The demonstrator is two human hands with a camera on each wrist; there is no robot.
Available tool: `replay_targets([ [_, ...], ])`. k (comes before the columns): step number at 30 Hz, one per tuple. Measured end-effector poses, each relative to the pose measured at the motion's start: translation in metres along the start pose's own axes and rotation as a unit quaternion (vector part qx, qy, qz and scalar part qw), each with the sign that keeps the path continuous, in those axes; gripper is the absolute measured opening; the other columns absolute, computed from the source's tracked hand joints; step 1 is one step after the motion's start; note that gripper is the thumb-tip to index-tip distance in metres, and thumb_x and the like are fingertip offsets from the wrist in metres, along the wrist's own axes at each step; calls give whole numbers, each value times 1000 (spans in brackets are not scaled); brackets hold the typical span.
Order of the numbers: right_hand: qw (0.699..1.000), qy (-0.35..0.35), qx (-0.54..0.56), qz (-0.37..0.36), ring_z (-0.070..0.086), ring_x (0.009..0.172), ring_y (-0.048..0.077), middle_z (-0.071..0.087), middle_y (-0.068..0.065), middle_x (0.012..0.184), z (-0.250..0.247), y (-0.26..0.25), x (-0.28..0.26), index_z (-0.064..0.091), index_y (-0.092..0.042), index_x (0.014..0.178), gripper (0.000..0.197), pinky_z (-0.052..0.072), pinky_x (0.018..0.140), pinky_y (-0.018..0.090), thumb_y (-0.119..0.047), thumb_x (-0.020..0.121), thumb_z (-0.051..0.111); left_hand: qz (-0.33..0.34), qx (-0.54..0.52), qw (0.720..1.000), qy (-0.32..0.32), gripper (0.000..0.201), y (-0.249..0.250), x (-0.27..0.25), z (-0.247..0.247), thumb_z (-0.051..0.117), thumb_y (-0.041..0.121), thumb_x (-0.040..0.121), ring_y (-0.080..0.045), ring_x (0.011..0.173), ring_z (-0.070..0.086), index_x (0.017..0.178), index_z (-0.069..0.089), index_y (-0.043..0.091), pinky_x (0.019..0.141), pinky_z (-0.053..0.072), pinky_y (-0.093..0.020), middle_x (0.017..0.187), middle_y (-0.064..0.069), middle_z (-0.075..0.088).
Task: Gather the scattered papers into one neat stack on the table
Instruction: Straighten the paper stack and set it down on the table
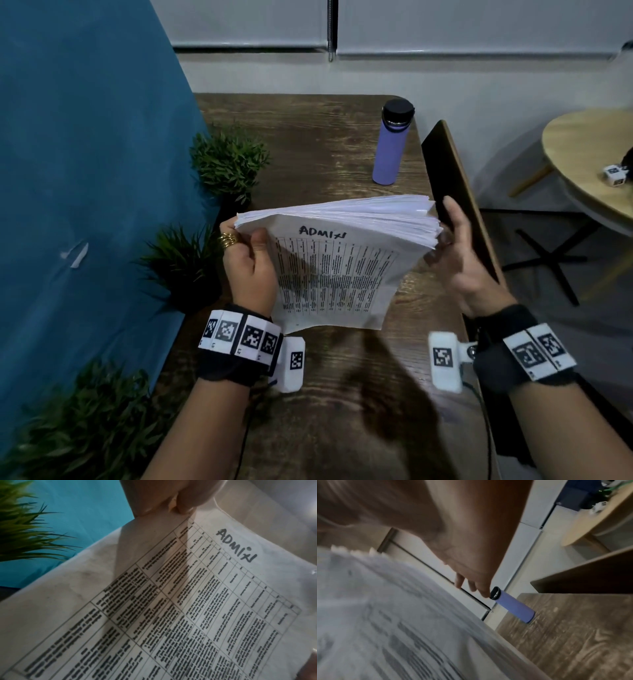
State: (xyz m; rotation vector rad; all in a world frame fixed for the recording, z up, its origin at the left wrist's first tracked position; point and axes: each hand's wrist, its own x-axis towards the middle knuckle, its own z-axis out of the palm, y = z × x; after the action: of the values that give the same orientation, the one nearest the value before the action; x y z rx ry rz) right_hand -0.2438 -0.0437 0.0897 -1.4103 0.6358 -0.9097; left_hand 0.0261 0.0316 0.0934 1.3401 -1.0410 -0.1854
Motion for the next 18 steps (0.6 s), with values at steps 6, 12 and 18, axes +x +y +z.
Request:
replay_targets([
  [6, 994, 55, -91, 5, 54, 110, -13, 51, -14, 125, 32, -5, 17, 15, -30, 140, 119, 46, 85, 7, -18, 44, 86, -18, -19, 1000, -5, 18, -3, 5, 0, 38, 13, 91, 16, 81, 52, 108, 40, 8, 77, 40, -8, 88, 13, 49],
  [12, 970, 238, -24, -32, 69, 78, 1, 74, -12, 77, 56, -8, 33, 66, -14, 92, 26, 55, 69, 17, 3, 73, 72, 22, -14, 1000, 4, 29, 11, 13, 10, 39, 10, 93, 15, 79, 55, 115, 41, -8, 73, 42, -5, 88, 13, 52],
  [18, 967, 246, -29, -60, 64, 90, 1, 63, 3, 103, 58, 1, 18, 50, -4, 118, 43, 52, 75, 15, -7, 79, 67, 22, 7, 1000, -18, 32, 9, -3, 3, 37, 12, 93, 17, 84, 53, 116, 39, -11, 72, 44, -8, 91, 10, 52],
])
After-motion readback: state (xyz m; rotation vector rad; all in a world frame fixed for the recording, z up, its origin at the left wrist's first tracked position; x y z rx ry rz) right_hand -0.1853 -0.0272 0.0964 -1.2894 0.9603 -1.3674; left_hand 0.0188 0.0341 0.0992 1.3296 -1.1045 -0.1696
